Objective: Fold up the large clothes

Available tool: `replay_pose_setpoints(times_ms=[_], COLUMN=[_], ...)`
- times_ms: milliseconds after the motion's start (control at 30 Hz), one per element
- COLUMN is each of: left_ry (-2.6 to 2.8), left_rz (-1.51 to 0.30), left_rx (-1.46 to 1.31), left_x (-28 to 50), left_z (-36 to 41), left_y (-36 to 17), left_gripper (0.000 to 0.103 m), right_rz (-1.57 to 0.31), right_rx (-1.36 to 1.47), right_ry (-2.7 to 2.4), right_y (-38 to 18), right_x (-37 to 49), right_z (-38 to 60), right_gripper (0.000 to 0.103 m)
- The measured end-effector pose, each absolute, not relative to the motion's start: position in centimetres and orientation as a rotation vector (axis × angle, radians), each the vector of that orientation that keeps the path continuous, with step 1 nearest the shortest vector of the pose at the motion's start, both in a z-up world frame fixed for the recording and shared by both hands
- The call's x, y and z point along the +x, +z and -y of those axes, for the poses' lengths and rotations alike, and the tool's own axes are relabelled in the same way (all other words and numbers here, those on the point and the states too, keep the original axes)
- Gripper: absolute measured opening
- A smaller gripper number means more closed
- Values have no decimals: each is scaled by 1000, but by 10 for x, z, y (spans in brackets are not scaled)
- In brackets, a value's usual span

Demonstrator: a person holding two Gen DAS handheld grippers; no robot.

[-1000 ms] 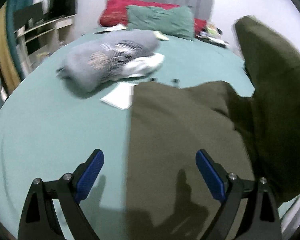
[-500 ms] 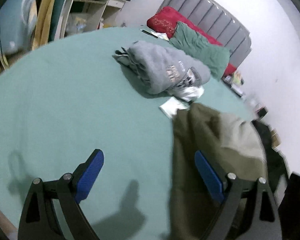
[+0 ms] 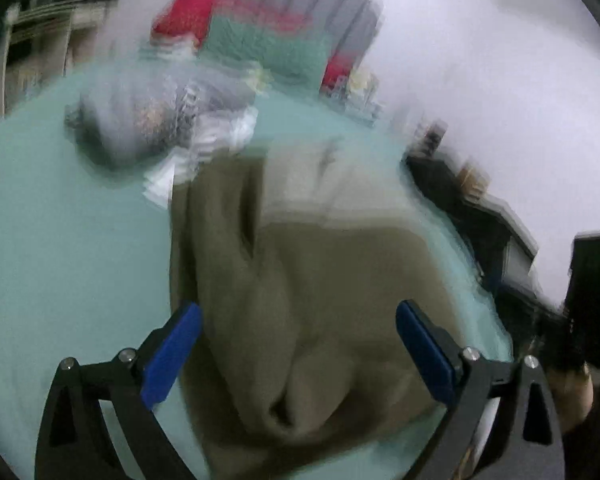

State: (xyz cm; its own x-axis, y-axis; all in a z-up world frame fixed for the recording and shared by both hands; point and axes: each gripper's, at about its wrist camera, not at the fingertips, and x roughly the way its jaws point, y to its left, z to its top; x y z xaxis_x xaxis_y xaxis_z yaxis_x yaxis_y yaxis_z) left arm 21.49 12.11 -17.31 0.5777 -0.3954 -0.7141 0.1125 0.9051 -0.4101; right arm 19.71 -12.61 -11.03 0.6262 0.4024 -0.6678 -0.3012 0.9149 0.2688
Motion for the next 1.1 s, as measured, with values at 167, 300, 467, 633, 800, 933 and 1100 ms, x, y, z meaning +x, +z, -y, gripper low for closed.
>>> replay_pose_setpoints(times_ms=[167,300,467,633,800,933,1100], left_ry=[-195,-139,-98,-121,-130,-165,-241], left_rz=[-1047,-1054,-968,-1045,-1078,-1103,-1109], left_rx=[-322,-437,-466,-445,-463,-547,-466], left_x=[220,223,235,250,245,234,220], left_z=[-128,-156,-169,-156,-157,-156,-126], left_y=[-213,-218,-211,-228,-243,-254,-246], left_gripper=[75,75,81,81,84,84,83], right_rz=[-916,-942,-993,-952,-1036,-1018,-1057], right_rx=[208,-19,42,339,625,561,458], right_ry=[414,319,392,457,588,591,599], right_y=[-188,-210,-200,-187,-231,-230,-196], right_x=[236,242,252,248,230,222,227], right_z=[115,76,87,153,169,149,154], right_gripper=[97,101,103,103,101,92,46])
